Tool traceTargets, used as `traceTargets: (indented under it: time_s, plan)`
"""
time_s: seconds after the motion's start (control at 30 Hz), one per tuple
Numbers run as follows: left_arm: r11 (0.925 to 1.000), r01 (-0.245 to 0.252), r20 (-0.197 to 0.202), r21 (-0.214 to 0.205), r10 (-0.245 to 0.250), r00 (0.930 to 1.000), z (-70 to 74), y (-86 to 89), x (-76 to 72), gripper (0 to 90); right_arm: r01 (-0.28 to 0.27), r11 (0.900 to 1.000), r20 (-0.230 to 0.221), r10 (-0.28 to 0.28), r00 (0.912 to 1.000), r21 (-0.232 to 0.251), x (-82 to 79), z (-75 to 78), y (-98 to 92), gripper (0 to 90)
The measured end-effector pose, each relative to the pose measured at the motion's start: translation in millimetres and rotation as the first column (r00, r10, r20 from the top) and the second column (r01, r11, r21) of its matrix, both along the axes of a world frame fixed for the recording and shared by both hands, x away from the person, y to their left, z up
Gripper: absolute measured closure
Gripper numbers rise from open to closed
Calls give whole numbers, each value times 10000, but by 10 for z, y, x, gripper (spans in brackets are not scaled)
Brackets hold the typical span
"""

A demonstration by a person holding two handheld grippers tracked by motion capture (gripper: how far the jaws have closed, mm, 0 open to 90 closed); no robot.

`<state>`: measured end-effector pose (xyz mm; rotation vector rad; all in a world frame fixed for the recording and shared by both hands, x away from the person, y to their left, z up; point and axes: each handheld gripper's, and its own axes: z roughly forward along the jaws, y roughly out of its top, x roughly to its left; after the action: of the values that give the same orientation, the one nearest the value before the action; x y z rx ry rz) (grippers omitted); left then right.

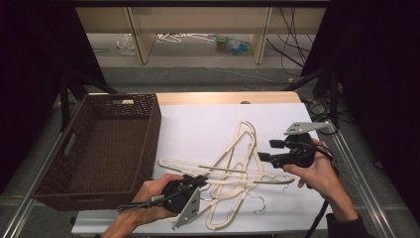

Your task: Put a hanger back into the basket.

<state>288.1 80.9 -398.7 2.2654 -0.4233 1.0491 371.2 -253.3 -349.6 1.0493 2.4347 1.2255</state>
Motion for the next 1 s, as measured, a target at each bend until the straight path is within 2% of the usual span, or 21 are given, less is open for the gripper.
traceTargets:
  time_s: [0.03, 0.07, 0.13, 0.17, 0.2, 0.23, 0.27, 0.3, 0.33, 0.37, 0.4, 0.43, 0.47, 0.57, 0.63, 0.67, 0.77, 0.83, 0.87, 0.93, 1.0]
  plan:
    - [9997, 210, 201, -80, -208, 9996, 29, -14, 17, 859, 178, 9996, 363, -185, 9992, 196, -3, 41, -38, 345]
    - [9994, -47, -116, -351, 43, 9999, 28, -4, 2, 858, 461, 9981, 599, -485, 9970, 412, -10, 91, -100, 328]
    - [9991, 49, 58, 421, -51, 10000, 137, 0, 23, 858, 648, 9966, 767, -687, 9947, 516, -11, 106, -125, 325]
    - [9972, -701, -520, -262, 686, 9963, 112, 30, -2, 858, 808, 9935, 968, -885, 9914, 801, -10, 123, -166, 315]
    - [9920, -1108, -736, -599, 1063, 9916, 117, 47, 0, 859, 1025, 9900, 1100, -1130, 9875, 972, -12, 138, -210, 312]
    - [9917, -1241, -784, -327, 1213, 9895, 152, 72, 12, 859, 1133, 9871, 1212, -1268, 9845, 1128, -15, 148, -246, 311]
    - [9882, -1462, -1019, -459, 1410, 9847, 173, 101, 35, 859, 1248, 9853, 1239, -1391, 9825, 1165, -20, 162, -278, 305]
    - [9830, -1620, -1280, -869, 1502, 9803, 165, 112, 50, 859, 1463, 9802, 1280, -1635, 9782, 1336, -23, 173, -322, 284]
    - [9826, -1732, -1269, -675, 1637, 9783, 206, 146, 76, 859, 1573, 9781, 1491, -1773, 9728, 1366, -13, 174, -353, 275]
    - [9764, -1900, -1474, -1031, 1740, 9737, 225, 169, 103, 859, 1738, 9740, 1485, -1952, 9695, 1454, -18, 179, -388, 274]
    - [9655, -2071, -1818, -1580, 1777, 9671, 216, 174, 110, 859, 1921, 9703, 1698, -2161, 9615, 1472, -14, 167, -424, 274]
    - [9654, -2095, -1795, -1555, 1810, 9670, 254, 204, 129, 859, 1993, 9704, 1555, -2197, 9631, 1365, -22, 170, -445, 270]
    - [9603, -2211, -1940, -1699, 1874, 9629, 278, 230, 140, 859, 2055, 9668, 1490, -2279, 9622, 1521, -23, 155, -458, 264]
    - [9511, -2374, -2291, -1978, 1906, 9546, 348, 297, 189, 857, 2289, 9597, 1649, -2552, 9527, 1629, -33, 148, -513, 252]
    - [9403, -2515, -2473, -2293, 1936, 9494, 353, 306, 216, 859, 2452, 9479, 1696, -2807, 9447, 2034, -53, 175, -544, 252]
    - [9413, -2511, -2431, -2257, 1952, 9502, 361, 313, 228, 860, 2558, 9408, 2152, -3032, 9283, 2222, -65, 219, -597, 250]
    - [9377, -2500, -2640, -2412, 1845, 9467, 386, 328, 280, 859, 2704, 9344, 2244, -3219, 9198, 2319, -85, 249, -634, 244]
    - [9266, -2660, -2709, -2656, 1931, 9430, 409, 326, 300, 860, 2773, 9309, 2280, -3310, 9157, 2378, -107, 241, -655, 243]
    - [9206, -2763, -2986, -2758, 1912, 9350, 431, 335, 314, 860, 2880, 9287, 2170, -3386, 9156, 2337, -129, 204, -657, 237]
    - [9035, -2892, -3265, -3164, 1826, 9274, 473, 351, 352, 860, 2897, 9317, 2019, -3337, 9208, 2190, -149, 191, -663, 236]
    - [8859, -3115, -3603, -3436, 1819, 9149, 504, 370, 379, 861, 2864, 9328, 2052, -3309, 9211, 2186, -175, 144, -662, 235]
